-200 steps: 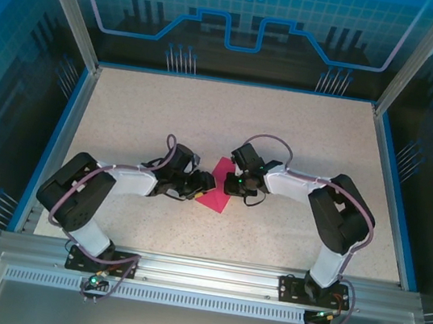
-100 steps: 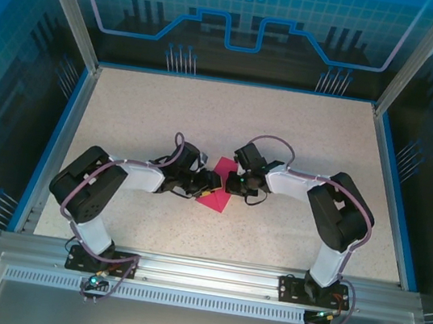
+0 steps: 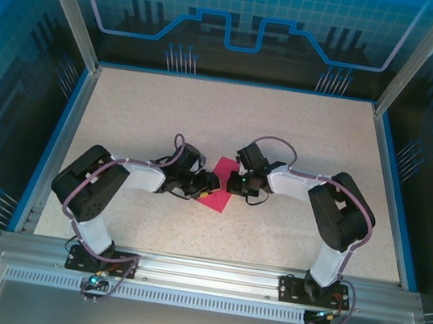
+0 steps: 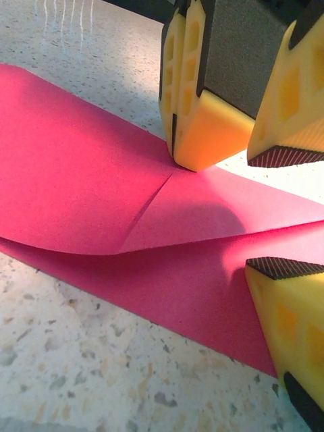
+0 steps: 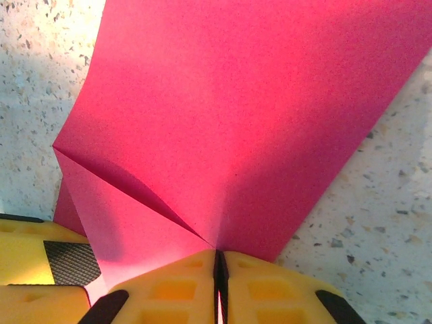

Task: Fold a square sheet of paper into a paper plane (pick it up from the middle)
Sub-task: Turn over the paper at the center of the table.

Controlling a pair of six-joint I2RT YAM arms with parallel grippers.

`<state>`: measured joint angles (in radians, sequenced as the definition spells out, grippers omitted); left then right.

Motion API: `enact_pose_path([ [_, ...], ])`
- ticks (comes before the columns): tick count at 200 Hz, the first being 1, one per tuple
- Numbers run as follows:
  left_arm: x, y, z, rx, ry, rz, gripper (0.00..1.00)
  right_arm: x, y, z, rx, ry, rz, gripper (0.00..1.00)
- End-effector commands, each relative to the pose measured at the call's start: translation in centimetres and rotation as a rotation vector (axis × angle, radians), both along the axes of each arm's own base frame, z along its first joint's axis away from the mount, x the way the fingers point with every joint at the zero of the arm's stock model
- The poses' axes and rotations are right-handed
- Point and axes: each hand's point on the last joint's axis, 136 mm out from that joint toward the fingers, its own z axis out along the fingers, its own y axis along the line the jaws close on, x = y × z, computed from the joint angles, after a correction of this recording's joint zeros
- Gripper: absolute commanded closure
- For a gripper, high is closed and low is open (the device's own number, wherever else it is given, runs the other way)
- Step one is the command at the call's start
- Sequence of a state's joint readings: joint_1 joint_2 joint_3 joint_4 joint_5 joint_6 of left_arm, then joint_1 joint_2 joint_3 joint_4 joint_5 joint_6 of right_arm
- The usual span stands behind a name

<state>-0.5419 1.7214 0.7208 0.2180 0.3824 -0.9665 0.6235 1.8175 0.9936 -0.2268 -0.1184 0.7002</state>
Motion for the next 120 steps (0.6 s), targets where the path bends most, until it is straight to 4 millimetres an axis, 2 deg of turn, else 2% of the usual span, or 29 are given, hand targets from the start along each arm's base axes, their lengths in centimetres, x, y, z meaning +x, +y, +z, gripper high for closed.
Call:
enact_pose_path([
  [1,0.6,-0.9,0.8,-0.01,-0.029,-0.031,0.62,-1.0,-1.7,-1.8,-0.049,0.057,-0.033,0.91],
  [56,1.1,-1.6,0.5,-0.015,-0.035,-0.054,0.69,-1.1,-1.6,-1.7,-0.04,0.058,-0.031,0.91],
  [95,1.4,-1.8,0.9,-0.019,-0.078,-0.072,0.74,-1.0,-1.6,-1.5,-0.037,0.055,-0.033,0.91],
  [120,1.5,-1.7,1.0,-0.01,-0.117,-0.091,0.85,-0.8,-1.4,-0.9,-0.015,0.043,-0.034,0.91],
])
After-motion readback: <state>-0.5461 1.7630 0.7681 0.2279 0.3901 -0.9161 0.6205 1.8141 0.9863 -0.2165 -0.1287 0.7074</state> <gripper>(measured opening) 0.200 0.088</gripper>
